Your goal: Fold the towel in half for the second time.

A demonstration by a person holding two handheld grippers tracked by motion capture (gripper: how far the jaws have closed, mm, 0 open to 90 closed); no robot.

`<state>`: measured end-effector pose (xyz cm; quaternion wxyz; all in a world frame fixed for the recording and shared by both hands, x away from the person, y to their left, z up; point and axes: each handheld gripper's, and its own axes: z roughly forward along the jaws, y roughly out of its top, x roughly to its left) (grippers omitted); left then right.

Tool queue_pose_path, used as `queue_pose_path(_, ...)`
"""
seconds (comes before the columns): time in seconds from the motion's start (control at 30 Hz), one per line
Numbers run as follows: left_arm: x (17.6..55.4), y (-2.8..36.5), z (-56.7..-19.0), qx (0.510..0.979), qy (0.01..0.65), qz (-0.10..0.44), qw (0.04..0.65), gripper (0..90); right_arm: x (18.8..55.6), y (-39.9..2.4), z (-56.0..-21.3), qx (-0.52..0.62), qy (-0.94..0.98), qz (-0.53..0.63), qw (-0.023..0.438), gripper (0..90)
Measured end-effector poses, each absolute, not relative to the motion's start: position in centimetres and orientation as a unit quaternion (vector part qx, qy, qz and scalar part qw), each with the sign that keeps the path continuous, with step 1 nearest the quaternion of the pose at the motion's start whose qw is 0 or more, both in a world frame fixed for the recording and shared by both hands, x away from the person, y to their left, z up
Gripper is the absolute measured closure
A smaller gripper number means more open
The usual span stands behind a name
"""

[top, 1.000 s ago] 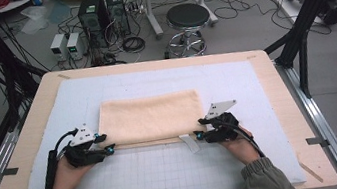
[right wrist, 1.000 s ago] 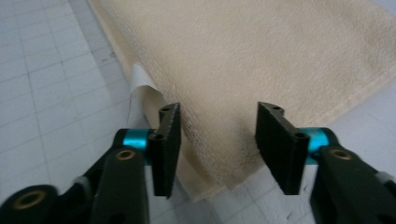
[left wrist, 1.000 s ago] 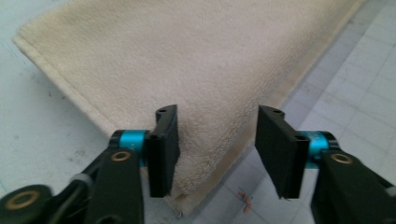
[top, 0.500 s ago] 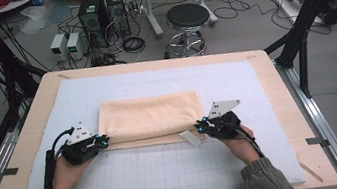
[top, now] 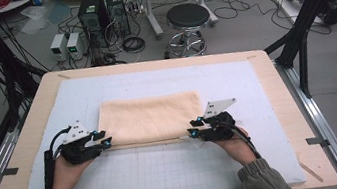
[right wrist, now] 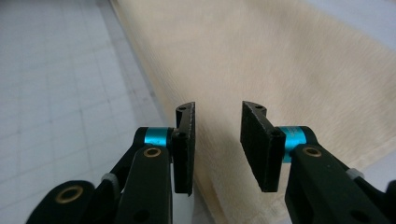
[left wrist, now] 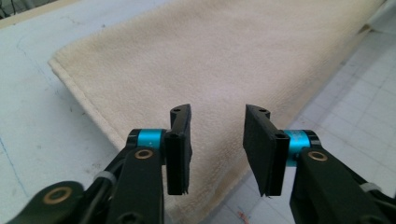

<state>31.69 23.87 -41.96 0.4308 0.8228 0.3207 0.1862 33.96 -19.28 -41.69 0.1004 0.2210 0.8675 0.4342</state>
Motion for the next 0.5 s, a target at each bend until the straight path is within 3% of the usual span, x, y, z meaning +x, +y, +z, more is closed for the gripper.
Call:
queue_pose_path(0.23,32.0,24.1,-43.5,0.837,0.328,0.172,0.402,65.6,34.4,-19.5,-43.4,0.232,0.881,0.403,0.085,65.6)
queue_pose_path(0.5,31.6,23.7,-43.9,0.844,0.312,0.199,0.388,66.2,33.8,-19.2,-43.7,0.226,0.886,0.392,0.106,65.2)
